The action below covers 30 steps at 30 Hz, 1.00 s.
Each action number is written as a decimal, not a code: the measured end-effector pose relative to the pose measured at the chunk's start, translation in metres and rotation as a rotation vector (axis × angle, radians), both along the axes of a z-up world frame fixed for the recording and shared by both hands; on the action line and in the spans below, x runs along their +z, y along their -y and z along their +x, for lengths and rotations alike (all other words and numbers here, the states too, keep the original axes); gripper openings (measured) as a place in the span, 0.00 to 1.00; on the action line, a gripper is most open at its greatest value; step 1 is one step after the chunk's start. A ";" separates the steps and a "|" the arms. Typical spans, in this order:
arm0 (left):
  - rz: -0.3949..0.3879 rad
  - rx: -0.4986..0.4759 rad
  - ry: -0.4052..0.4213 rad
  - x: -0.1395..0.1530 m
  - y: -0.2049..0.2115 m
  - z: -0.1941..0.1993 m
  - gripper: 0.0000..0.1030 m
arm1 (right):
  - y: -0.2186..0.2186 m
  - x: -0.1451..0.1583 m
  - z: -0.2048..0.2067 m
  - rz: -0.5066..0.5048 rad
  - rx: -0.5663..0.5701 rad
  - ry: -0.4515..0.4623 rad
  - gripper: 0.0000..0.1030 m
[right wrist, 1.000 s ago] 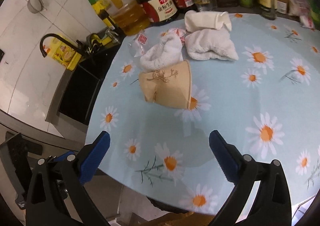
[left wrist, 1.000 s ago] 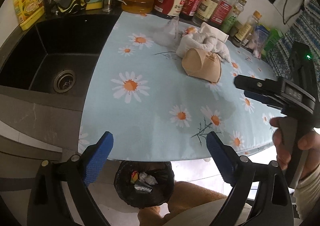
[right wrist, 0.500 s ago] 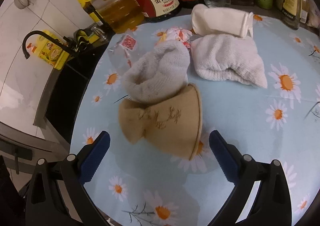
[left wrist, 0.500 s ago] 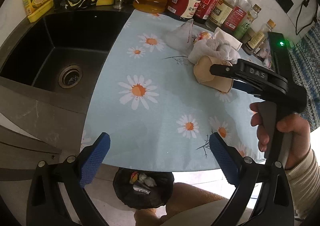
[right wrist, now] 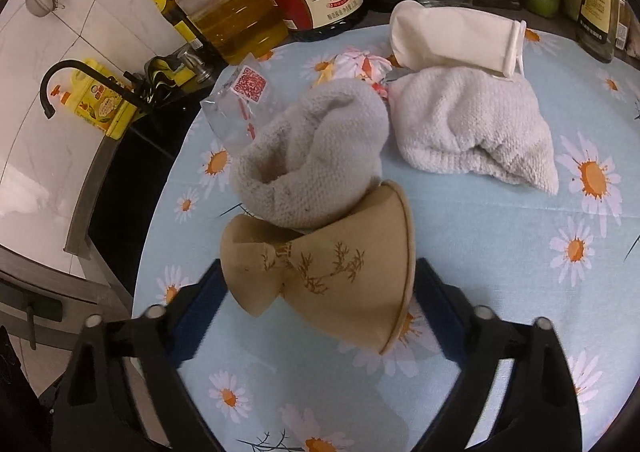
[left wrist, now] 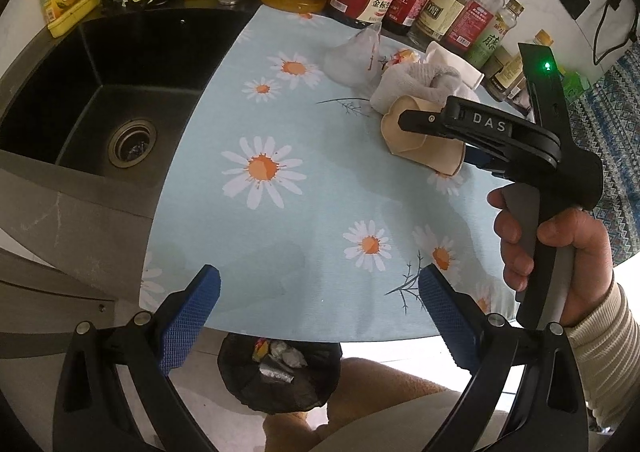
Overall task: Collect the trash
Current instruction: 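Close the right tool on the tan paper cup while the left tool reaches the grey knit cloth, then close the left tool on the grey knit cloth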
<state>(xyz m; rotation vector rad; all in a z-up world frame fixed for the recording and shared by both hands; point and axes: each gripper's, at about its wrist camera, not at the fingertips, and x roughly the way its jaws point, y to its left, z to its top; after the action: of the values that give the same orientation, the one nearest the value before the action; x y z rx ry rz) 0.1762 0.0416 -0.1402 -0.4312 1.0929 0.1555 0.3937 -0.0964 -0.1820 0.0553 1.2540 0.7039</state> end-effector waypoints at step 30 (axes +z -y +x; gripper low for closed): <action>0.044 -0.169 0.039 0.002 0.031 0.091 0.93 | 0.129 0.042 -0.006 0.063 -0.164 0.028 0.73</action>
<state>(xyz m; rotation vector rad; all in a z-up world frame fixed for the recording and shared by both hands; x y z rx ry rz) 0.2672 0.0110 -0.1385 -0.2999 1.0800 0.0214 0.3882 -0.2258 -0.1399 0.1970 1.1859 0.6001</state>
